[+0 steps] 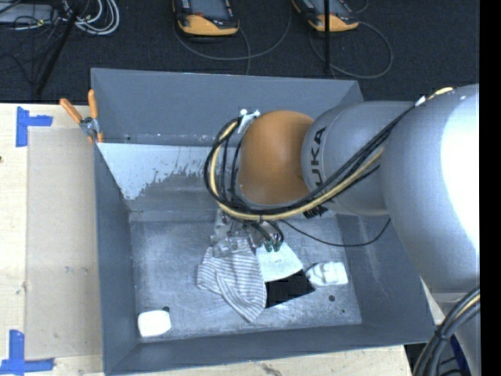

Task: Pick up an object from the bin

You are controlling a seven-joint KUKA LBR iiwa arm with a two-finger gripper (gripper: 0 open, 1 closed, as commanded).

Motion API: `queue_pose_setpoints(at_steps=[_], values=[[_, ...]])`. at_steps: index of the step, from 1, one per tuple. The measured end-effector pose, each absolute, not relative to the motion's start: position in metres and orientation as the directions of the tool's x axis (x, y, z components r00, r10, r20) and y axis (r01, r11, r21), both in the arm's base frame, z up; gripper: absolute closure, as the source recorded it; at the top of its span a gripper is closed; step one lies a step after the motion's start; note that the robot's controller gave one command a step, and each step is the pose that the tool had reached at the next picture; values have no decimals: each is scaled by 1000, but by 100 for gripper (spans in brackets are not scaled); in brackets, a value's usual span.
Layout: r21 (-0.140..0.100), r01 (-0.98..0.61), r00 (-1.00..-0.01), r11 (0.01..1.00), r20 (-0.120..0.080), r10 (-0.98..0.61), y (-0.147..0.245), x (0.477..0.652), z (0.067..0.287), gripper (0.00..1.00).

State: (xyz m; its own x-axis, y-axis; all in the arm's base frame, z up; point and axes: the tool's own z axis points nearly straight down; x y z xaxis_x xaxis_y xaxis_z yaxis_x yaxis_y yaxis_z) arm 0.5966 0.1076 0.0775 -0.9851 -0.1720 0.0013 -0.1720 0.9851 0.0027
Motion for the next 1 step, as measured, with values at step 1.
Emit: queue_pose_setpoints(at_steps=[1], values=[[0,-196,-981,981,-6,-196,107,573,241,100]])
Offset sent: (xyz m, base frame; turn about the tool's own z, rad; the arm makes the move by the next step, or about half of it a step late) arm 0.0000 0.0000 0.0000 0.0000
